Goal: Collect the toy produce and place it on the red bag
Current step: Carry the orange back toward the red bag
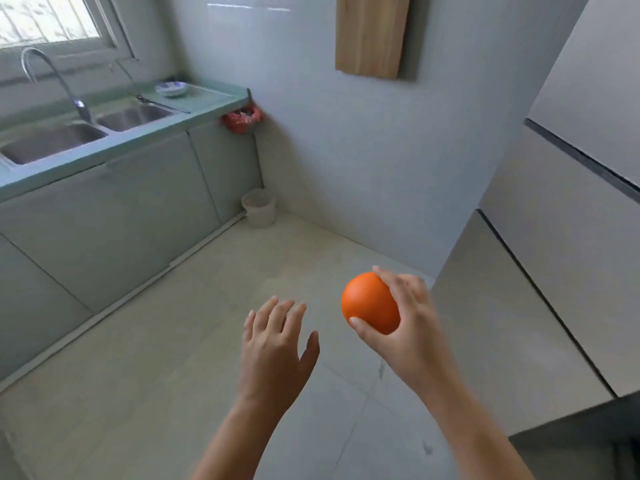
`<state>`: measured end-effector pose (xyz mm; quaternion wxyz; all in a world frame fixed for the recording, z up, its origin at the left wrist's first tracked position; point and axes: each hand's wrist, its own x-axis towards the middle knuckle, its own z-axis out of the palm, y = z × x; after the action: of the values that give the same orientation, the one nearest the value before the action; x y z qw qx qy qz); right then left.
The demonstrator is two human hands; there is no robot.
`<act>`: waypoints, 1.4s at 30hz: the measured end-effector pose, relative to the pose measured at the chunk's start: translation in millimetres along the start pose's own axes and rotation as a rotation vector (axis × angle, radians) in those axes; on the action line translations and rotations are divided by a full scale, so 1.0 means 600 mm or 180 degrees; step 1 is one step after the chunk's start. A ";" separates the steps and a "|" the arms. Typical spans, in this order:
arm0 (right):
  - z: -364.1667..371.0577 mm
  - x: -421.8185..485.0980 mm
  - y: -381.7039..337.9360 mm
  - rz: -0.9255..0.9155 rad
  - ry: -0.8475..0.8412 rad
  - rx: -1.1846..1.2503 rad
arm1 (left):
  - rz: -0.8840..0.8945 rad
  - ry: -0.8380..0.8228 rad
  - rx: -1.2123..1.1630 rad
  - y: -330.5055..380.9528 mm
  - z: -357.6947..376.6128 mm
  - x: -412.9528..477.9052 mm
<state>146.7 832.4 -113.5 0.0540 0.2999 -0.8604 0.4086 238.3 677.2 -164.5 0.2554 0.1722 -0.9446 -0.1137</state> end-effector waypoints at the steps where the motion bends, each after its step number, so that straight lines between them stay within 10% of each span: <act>1: 0.014 0.016 -0.015 -0.0089 -0.0050 0.0037 | -0.0099 0.0063 0.0035 -0.017 -0.009 0.006; 18: 0.196 0.122 -0.182 -0.1385 -0.1580 0.0846 | -0.1726 0.0899 0.0875 -0.155 -0.143 -0.053; 42: 0.212 -0.124 -0.342 -0.3569 -0.4368 0.1851 | -0.4854 0.1766 0.2601 0.111 -0.245 -0.374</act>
<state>341.4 674.2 -84.8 -0.3540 0.8491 -0.2974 0.2557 478.7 805.7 -119.8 0.2482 0.8490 -0.4457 0.1375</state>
